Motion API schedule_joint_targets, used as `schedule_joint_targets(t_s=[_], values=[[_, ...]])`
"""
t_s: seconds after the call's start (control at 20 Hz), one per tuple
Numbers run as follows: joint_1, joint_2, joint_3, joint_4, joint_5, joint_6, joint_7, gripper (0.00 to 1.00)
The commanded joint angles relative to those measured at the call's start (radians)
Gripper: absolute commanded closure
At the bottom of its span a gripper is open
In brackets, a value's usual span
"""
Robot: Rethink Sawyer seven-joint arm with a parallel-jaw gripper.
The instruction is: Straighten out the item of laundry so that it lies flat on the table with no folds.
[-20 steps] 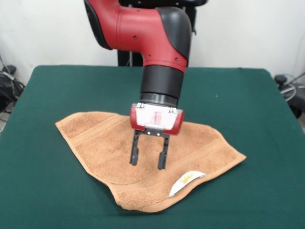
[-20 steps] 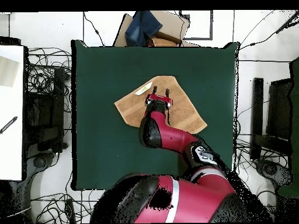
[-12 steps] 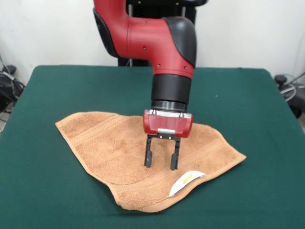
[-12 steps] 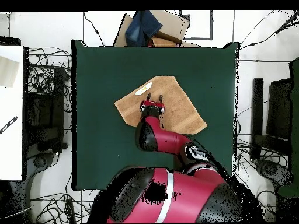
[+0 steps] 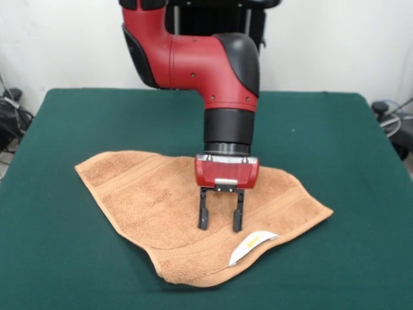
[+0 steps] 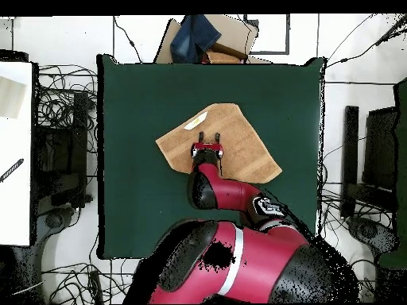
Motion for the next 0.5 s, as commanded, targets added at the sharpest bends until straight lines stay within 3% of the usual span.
schedule_joint_targets(t_s=[0.05, 0.5], values=[[-0.01, 0.042, 0.034, -0.039, -0.022, 0.11, 0.148, 0.0], [0.002, 0.018, 0.029, -0.028, -0.01, 0.133, 0.143, 0.0]])
